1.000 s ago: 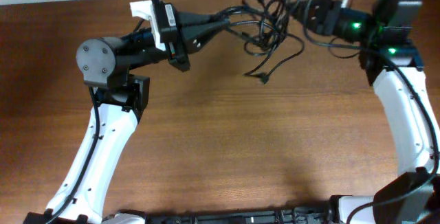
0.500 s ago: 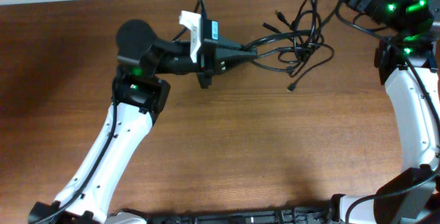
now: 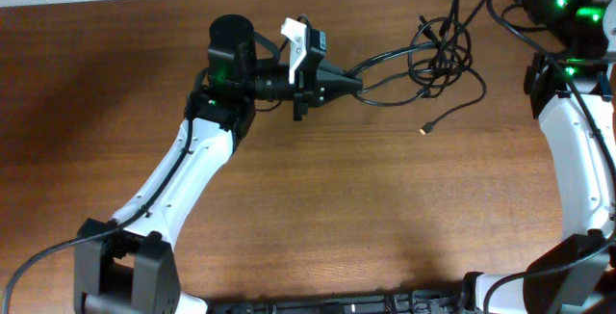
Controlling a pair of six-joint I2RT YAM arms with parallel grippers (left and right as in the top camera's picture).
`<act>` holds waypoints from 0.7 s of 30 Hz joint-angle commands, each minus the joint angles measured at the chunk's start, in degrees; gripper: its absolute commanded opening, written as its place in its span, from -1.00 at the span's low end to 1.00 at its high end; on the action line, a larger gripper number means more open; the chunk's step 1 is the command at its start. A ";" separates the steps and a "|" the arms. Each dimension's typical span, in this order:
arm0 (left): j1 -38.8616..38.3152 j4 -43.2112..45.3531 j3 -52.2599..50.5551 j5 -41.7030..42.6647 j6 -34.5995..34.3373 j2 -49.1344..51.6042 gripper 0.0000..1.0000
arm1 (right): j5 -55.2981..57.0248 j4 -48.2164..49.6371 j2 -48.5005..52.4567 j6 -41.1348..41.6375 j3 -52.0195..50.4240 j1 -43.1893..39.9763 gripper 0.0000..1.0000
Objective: Untangle cables
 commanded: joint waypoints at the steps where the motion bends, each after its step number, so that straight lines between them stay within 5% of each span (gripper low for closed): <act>1: -0.44 -1.25 0.15 1.20 2.51 0.42 -1.00 | 6.56 1.97 -0.37 2.75 0.96 -0.11 -0.92; 6: -0.44 -9.99 0.15 1.22 9.97 0.42 -1.00 | 21.22 10.54 -0.37 0.11 0.96 -0.11 -0.92; 9: -0.44 -11.19 0.15 1.68 10.84 0.42 -1.00 | 20.81 11.82 -0.37 -6.58 0.94 -0.11 -0.92; 15: -0.42 -1.51 0.15 6.78 9.60 0.39 -1.00 | 18.67 -19.15 -0.37 -21.84 0.94 -0.11 -0.92; 21: -0.28 18.64 0.15 4.92 -6.19 0.39 -1.00 | 18.67 -45.83 -0.37 -34.62 0.94 -0.11 -0.92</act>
